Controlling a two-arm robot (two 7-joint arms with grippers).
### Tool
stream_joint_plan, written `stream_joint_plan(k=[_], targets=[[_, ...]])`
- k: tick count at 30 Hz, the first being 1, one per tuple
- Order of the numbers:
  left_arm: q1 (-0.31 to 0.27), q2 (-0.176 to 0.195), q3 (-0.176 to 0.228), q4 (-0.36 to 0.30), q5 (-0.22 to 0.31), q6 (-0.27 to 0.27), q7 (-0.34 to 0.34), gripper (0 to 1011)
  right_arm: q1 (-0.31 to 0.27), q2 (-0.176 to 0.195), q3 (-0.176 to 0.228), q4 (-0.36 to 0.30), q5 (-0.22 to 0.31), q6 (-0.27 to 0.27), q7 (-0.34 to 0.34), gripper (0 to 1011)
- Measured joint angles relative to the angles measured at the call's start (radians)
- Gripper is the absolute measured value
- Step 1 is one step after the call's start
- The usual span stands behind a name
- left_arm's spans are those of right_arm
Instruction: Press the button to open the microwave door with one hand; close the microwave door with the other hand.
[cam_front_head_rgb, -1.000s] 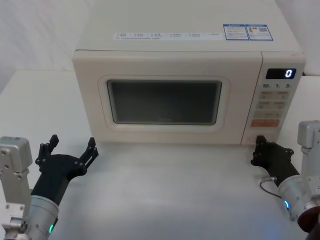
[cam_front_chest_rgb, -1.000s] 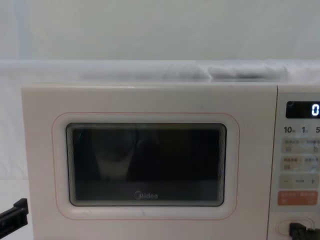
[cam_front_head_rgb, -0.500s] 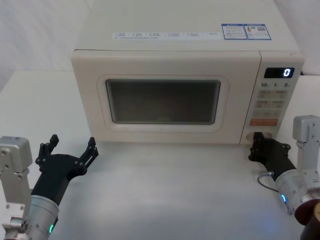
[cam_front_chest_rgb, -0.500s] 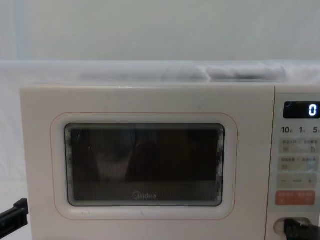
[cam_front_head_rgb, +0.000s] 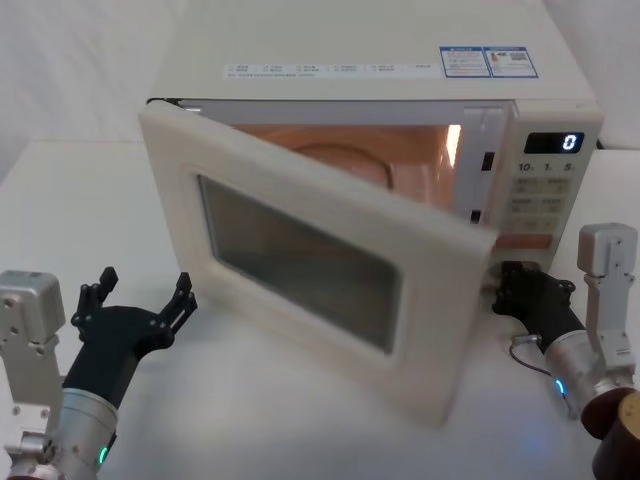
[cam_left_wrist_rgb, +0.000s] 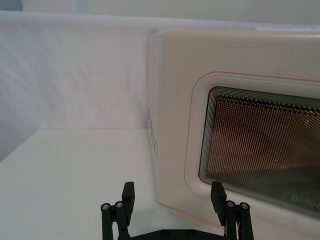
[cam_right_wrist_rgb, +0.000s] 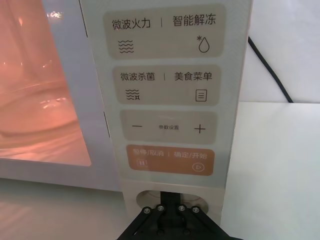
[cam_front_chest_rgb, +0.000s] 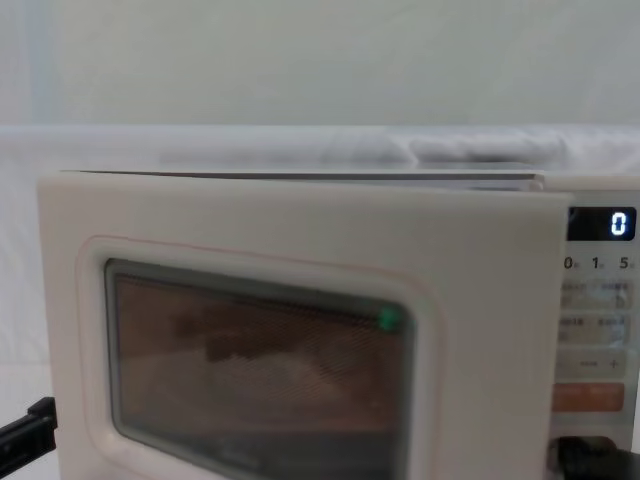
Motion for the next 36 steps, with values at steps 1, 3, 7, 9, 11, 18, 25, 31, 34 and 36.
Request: stream_joint_plan(k=[1, 3, 7, 9, 11, 18, 25, 31, 34, 36], targets=[[0.000, 0.000, 0.000, 0.000, 0.000, 0.000, 0.000, 1001, 0.000, 0.000, 0.000, 0.000, -0.001, 0.000, 0.000, 0], [0.000, 0.000, 0.000, 0.000, 0.000, 0.000, 0.000, 1001, -0.001, -0.001, 0.000, -0.002, -0.001, 0.000, -0.001, 0], [0.000, 0.000, 0.000, 0.000, 0.000, 0.000, 0.000, 1001, -0.008, -0.001, 0.002, -0.010, -0.002, 0.002, -0.003, 0], [0.000, 0.000, 0.000, 0.000, 0.000, 0.000, 0.000, 1001, -0.013, 0.000, 0.004, -0.016, -0.002, 0.003, -0.005, 0], [0.000, 0.000, 0.000, 0.000, 0.000, 0.000, 0.000, 1001, -0.018, 0.000, 0.005, -0.022, -0.003, 0.003, -0.006, 0], [0.000, 0.000, 0.000, 0.000, 0.000, 0.000, 0.000, 1001, -0.038, 0.000, 0.009, -0.039, -0.003, 0.006, -0.009, 0], [0.000, 0.000, 0.000, 0.000, 0.000, 0.000, 0.000, 1001, -0.055, 0.001, 0.013, -0.055, -0.003, 0.008, -0.009, 0], [0.000, 0.000, 0.000, 0.000, 0.000, 0.000, 0.000, 1001, -0.073, 0.002, 0.015, -0.075, -0.003, 0.009, -0.009, 0], [0.000, 0.000, 0.000, 0.000, 0.000, 0.000, 0.000, 1001, -0.082, 0.002, 0.015, -0.087, -0.004, 0.012, -0.010, 0], [0.000, 0.000, 0.000, 0.000, 0.000, 0.000, 0.000, 1001, -0.085, 0.002, 0.015, -0.089, -0.004, 0.016, -0.010, 0]])
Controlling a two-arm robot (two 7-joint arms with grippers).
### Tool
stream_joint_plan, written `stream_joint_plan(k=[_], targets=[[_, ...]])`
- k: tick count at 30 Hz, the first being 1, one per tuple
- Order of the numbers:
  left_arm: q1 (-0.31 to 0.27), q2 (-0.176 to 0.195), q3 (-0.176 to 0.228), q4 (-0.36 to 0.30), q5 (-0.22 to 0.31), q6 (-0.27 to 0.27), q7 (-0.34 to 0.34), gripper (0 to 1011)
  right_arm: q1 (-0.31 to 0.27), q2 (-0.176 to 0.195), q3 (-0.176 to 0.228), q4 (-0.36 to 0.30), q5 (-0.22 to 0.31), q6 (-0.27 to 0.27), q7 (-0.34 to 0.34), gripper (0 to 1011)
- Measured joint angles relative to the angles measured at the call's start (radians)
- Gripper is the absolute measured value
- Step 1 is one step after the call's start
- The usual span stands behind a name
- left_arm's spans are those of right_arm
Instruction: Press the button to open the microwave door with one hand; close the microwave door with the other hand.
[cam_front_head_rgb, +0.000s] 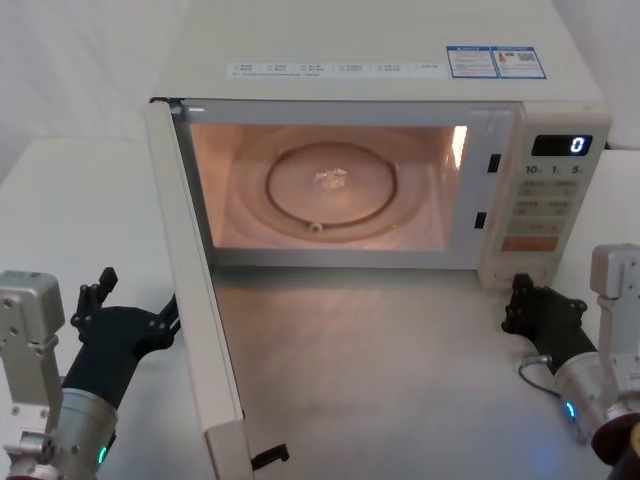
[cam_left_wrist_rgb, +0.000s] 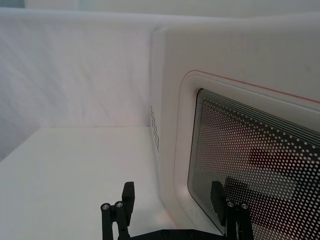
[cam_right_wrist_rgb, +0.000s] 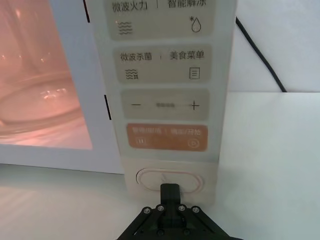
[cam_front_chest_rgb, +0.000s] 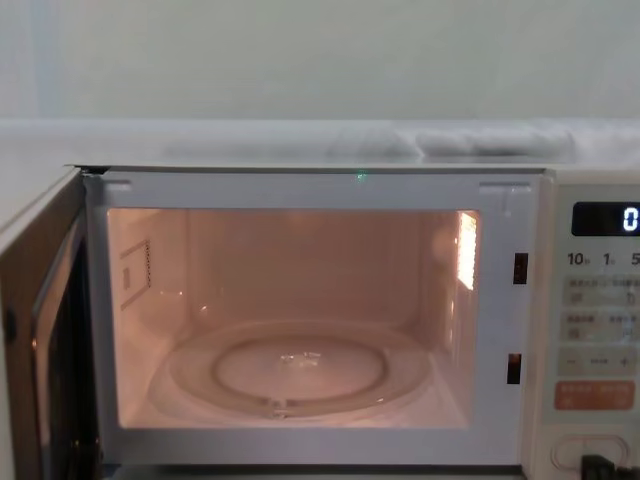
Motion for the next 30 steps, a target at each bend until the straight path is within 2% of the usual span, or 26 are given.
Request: stream_joint_plan(k=[12, 24, 30], targets=[[0.000, 0.000, 0.000, 0.000, 0.000, 0.000, 0.000, 1001, -0.041, 0.005, -0.008, -0.073, -0.004, 0.001, 0.004, 0], [0.000, 0.000, 0.000, 0.000, 0.000, 0.000, 0.000, 1001, -0.143, 0.026, -0.014, -0.231, -0.016, 0.015, 0.003, 0], [0.000, 0.000, 0.000, 0.000, 0.000, 0.000, 0.000, 1001, -0.216, 0.040, -0.003, -0.338, -0.017, 0.016, -0.001, 0]])
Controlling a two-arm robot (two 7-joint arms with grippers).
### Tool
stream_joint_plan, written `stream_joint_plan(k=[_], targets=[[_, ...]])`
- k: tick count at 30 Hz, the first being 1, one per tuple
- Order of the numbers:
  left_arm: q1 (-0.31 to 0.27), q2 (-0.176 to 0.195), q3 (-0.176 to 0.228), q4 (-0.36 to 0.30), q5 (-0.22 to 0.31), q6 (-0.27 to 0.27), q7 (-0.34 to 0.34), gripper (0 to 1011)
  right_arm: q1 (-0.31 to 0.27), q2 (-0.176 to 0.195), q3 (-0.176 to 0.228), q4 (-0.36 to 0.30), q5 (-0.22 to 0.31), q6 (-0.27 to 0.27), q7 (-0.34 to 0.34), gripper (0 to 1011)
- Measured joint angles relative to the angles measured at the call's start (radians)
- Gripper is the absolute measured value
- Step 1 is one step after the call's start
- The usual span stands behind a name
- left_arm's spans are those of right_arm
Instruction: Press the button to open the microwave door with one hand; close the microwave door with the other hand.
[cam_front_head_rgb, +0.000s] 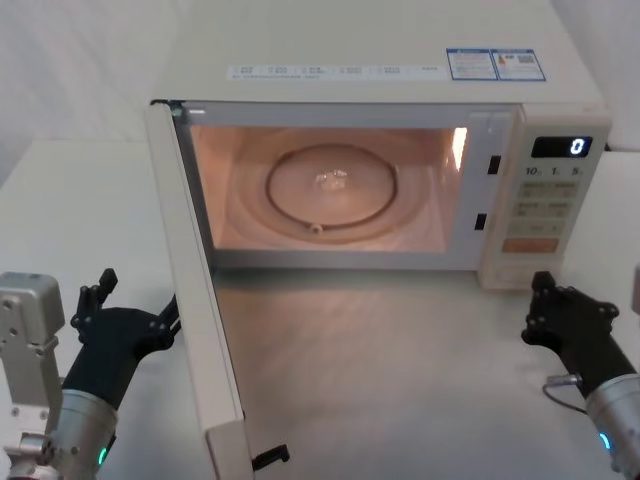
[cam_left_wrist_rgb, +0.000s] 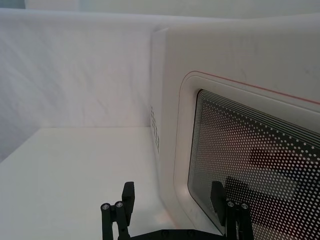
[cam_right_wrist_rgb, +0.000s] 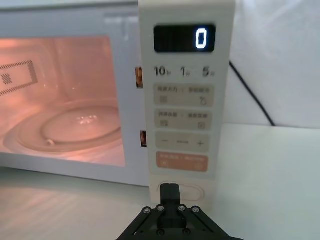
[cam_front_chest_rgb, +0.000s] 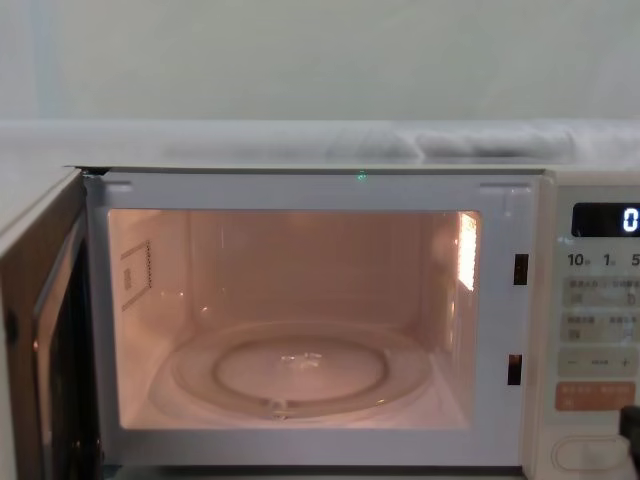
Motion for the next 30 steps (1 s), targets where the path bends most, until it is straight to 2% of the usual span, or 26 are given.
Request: stream_joint_plan(k=[8, 20, 30], targets=[[0.000, 0.000, 0.000, 0.000, 0.000, 0.000, 0.000, 1001, -0.068, 0.015, 0.026, -0.093, 0.008, -0.010, 0.000, 0], [0.000, 0.000, 0.000, 0.000, 0.000, 0.000, 0.000, 1001, -0.158, 0.044, 0.118, -0.219, 0.022, -0.013, -0.009, 0], [0.000, 0.000, 0.000, 0.000, 0.000, 0.000, 0.000, 1001, -0.181, 0.048, 0.150, -0.252, 0.019, -0.010, -0.011, 0]])
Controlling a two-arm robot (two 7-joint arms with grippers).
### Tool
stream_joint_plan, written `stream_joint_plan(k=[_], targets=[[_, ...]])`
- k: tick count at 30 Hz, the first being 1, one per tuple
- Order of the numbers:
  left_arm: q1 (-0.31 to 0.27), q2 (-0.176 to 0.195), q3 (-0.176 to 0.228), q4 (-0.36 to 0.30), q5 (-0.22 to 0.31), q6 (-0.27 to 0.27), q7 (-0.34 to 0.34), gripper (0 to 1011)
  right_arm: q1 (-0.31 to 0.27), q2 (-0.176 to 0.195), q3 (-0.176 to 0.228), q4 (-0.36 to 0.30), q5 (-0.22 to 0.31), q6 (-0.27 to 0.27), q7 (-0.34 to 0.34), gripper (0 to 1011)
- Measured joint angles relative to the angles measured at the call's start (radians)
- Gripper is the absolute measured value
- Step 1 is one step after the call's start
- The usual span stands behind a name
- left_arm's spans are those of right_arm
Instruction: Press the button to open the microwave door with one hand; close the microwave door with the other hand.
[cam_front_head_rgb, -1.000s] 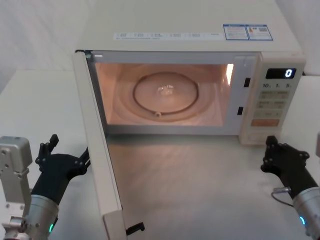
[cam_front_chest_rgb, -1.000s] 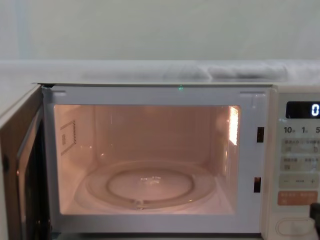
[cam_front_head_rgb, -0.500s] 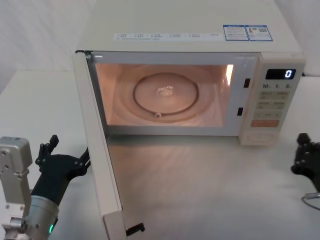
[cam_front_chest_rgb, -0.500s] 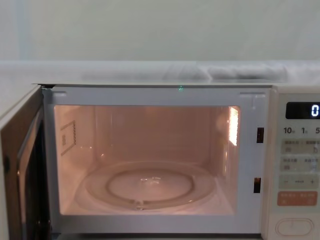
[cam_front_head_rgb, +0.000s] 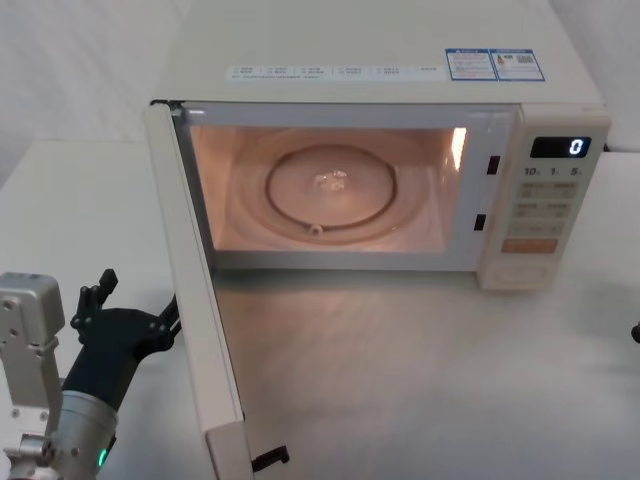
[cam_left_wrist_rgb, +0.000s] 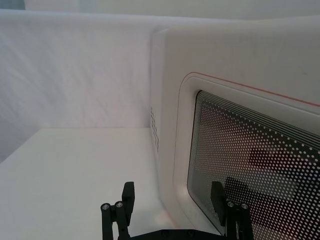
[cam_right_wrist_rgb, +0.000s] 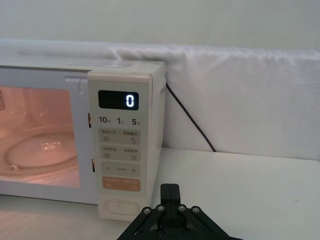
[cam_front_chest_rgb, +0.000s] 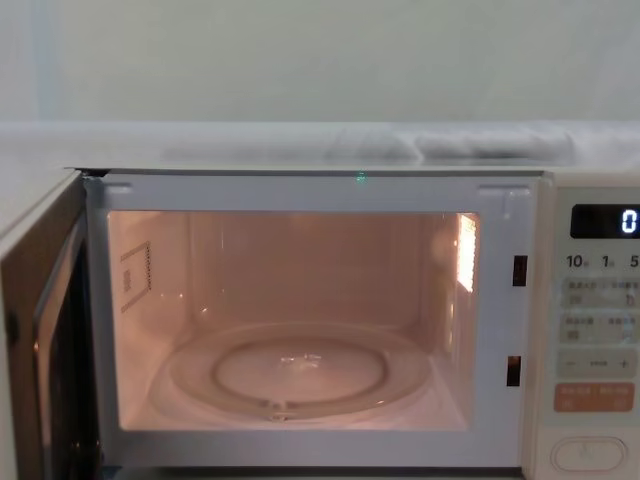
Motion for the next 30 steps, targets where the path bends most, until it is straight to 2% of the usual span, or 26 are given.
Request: stream_joint_plan(k=[13, 16, 17, 27, 28, 30], targets=[[0.000, 0.000, 0.000, 0.000, 0.000, 0.000, 0.000, 1001, 0.003, -0.001, -0.005, 0.004, -0.001, -0.001, 0.000, 4], [0.000, 0.000, 0.000, 0.000, 0.000, 0.000, 0.000, 1001, 0.004, -0.001, -0.005, 0.005, -0.001, -0.001, 0.000, 85], [0.000, 0.000, 0.000, 0.000, 0.000, 0.000, 0.000, 1001, 0.004, -0.001, -0.005, 0.005, -0.001, -0.001, 0.000, 85], [0.000, 0.000, 0.000, 0.000, 0.000, 0.000, 0.000, 1001, 0.004, -0.001, -0.007, 0.006, -0.001, -0.002, 0.001, 396], [0.000, 0.000, 0.000, 0.000, 0.000, 0.000, 0.000, 1001, 0.004, -0.001, -0.007, 0.006, -0.001, -0.002, 0.001, 396], [0.000, 0.000, 0.000, 0.000, 0.000, 0.000, 0.000, 1001, 0.005, -0.001, -0.007, 0.007, -0.001, -0.002, 0.001, 503]])
